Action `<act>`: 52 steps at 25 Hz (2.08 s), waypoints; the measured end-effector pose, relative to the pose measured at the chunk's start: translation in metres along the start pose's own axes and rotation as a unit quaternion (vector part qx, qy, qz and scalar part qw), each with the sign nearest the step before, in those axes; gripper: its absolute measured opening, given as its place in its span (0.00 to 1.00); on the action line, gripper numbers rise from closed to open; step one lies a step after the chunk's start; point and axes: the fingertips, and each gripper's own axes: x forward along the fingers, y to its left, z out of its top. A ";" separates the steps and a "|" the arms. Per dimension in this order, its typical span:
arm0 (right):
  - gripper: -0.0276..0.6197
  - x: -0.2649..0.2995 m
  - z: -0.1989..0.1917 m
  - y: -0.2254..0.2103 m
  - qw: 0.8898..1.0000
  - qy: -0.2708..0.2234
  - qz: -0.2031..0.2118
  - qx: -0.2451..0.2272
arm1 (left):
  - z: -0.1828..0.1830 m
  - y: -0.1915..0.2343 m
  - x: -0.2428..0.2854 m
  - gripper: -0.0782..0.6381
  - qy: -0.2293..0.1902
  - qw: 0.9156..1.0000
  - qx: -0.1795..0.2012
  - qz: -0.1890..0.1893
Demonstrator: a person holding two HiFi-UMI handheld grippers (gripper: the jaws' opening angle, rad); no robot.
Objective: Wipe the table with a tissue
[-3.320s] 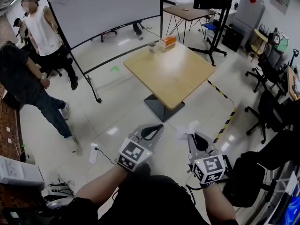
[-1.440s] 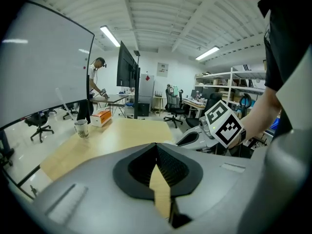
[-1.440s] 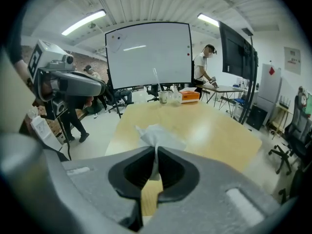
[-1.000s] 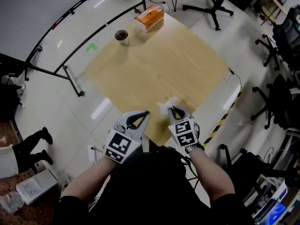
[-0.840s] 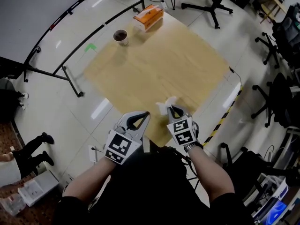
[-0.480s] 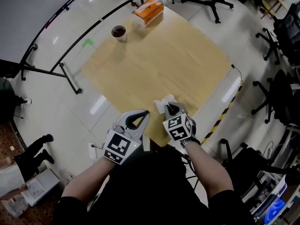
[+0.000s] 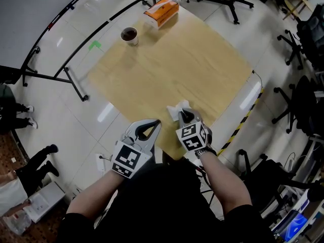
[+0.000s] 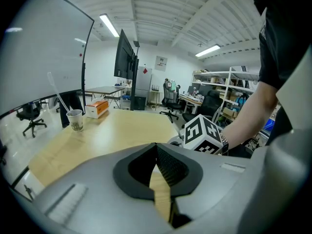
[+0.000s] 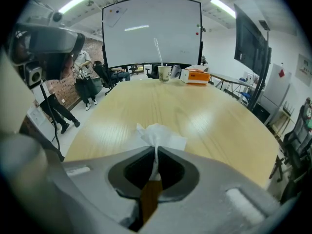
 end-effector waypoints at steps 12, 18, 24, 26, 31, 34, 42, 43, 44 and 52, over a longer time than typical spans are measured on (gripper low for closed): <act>0.04 0.006 0.007 -0.024 1.000 -0.004 -0.020 0.006 | 0.000 0.009 0.000 0.13 0.001 1.000 -0.004 0.004; 0.04 0.004 0.006 -0.036 0.999 -0.001 -0.034 0.013 | 0.002 0.011 0.002 0.13 0.000 1.000 -0.004 0.005; 0.04 -0.001 -0.002 -0.046 0.998 0.004 -0.055 0.017 | 0.004 0.010 0.003 0.13 -0.001 1.000 -0.002 0.003; 0.04 -0.003 -0.005 -0.049 0.998 0.006 -0.061 0.018 | 0.004 0.009 0.004 0.13 -0.001 1.000 -0.001 0.001; 0.04 -0.009 -0.014 -0.053 0.997 0.014 -0.074 0.015 | 0.006 0.006 0.006 0.13 -0.001 1.000 0.001 -0.002; 0.04 -0.014 -0.022 -0.056 0.996 0.024 -0.081 0.006 | 0.007 0.002 0.008 0.13 -0.003 1.000 0.004 -0.003; 0.04 -0.046 -0.028 -0.087 0.991 0.004 -0.133 0.030 | 0.011 -0.010 0.008 0.13 -0.006 1.000 0.011 -0.006; 0.04 -0.051 -0.027 -0.091 0.990 0.000 -0.138 0.034 | 0.012 -0.011 0.008 0.13 -0.007 1.000 0.012 -0.006; 0.04 -0.055 -0.026 -0.095 0.989 -0.004 -0.142 0.037 | 0.013 -0.013 0.008 0.13 -0.008 1.000 0.013 -0.006; 0.04 -0.083 -0.022 -0.108 0.985 -0.035 -0.161 0.055 | 0.019 -0.025 0.006 0.13 -0.018 1.000 0.023 -0.005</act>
